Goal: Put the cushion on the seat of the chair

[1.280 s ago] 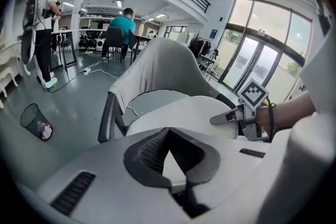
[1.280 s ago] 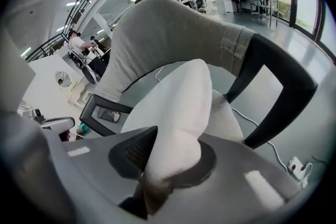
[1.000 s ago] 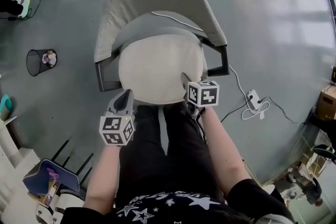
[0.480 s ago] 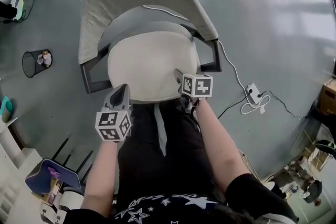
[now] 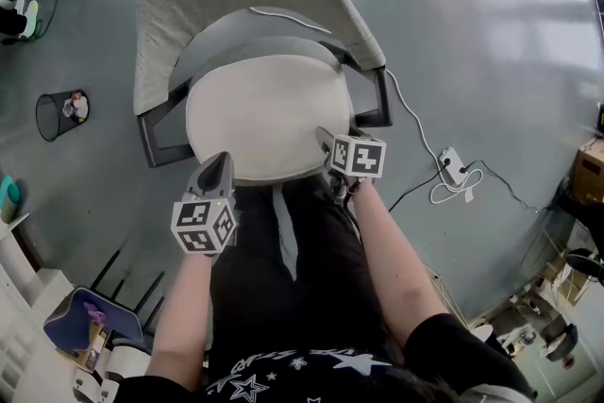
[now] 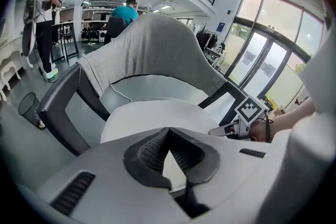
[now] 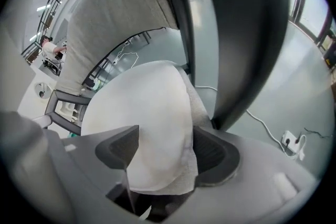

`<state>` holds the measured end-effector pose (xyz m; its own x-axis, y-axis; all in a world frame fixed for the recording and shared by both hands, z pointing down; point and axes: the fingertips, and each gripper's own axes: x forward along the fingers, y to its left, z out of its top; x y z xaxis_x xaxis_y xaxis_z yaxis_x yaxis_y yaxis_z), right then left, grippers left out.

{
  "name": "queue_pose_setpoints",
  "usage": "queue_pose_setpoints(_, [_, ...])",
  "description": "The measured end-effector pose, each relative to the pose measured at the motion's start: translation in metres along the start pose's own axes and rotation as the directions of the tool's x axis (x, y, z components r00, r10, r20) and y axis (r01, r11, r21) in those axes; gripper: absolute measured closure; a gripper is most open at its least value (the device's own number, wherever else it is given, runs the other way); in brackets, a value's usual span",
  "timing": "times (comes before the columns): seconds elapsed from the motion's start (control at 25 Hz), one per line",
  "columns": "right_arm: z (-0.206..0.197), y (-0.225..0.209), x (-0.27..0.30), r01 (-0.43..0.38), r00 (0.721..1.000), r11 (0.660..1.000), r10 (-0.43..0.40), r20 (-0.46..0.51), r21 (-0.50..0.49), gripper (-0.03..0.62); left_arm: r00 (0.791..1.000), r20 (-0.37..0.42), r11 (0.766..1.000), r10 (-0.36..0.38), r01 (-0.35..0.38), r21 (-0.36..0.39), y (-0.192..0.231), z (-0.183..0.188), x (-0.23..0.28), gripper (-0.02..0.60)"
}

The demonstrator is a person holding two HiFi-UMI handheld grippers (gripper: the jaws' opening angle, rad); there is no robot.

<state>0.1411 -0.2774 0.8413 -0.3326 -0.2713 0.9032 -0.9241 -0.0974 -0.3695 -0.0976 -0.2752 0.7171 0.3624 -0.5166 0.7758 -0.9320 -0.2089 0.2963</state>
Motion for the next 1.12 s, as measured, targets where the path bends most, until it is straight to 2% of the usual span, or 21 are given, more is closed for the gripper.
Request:
queue_pose_setpoints(0.24, [-0.009, -0.026, -0.013, 0.086, 0.996, 0.992, -0.089, 0.027, 0.094, 0.292, 1.0, 0.004, 1.0, -0.02, 0.02, 0.014, 0.002, 0.002, 0.0, 0.575])
queue_pose_setpoints(0.44, [-0.007, -0.029, -0.03, 0.148, 0.984, 0.979, -0.16, 0.079, 0.142, 0.309, 0.998, 0.022, 0.997, -0.054, 0.052, 0.053, 0.003, 0.012, -0.005, 0.575])
queue_pose_setpoints(0.56, [0.001, -0.015, -0.054, 0.168, 0.97, 0.974, -0.191, 0.15, 0.154, 0.329, 0.996, 0.04, 0.996, -0.076, 0.074, 0.059, 0.009, 0.024, -0.015, 0.575])
queue_pose_setpoints(0.72, [0.014, 0.023, -0.093, 0.128, 0.955, 0.982, -0.159, 0.248, 0.139, 0.367, 0.99, 0.066, 0.991, -0.123, 0.119, 0.062, 0.005, 0.039, -0.039, 0.575])
queue_pose_setpoints(1.0, [0.061, 0.101, -0.157, 0.034, 0.886, 0.998, -0.058, 0.46, 0.061, 0.502, 0.962, 0.127, 0.967, -0.24, 0.224, 0.124, -0.007, 0.079, -0.067, 0.575])
queue_pose_setpoints(1.12, [0.069, 0.13, -0.19, 0.068, 0.838, 0.997, -0.071, 0.541, 0.026, 0.581, 0.953, 0.126, 0.955, -0.276, 0.257, 0.147, -0.005, 0.084, -0.081, 0.575])
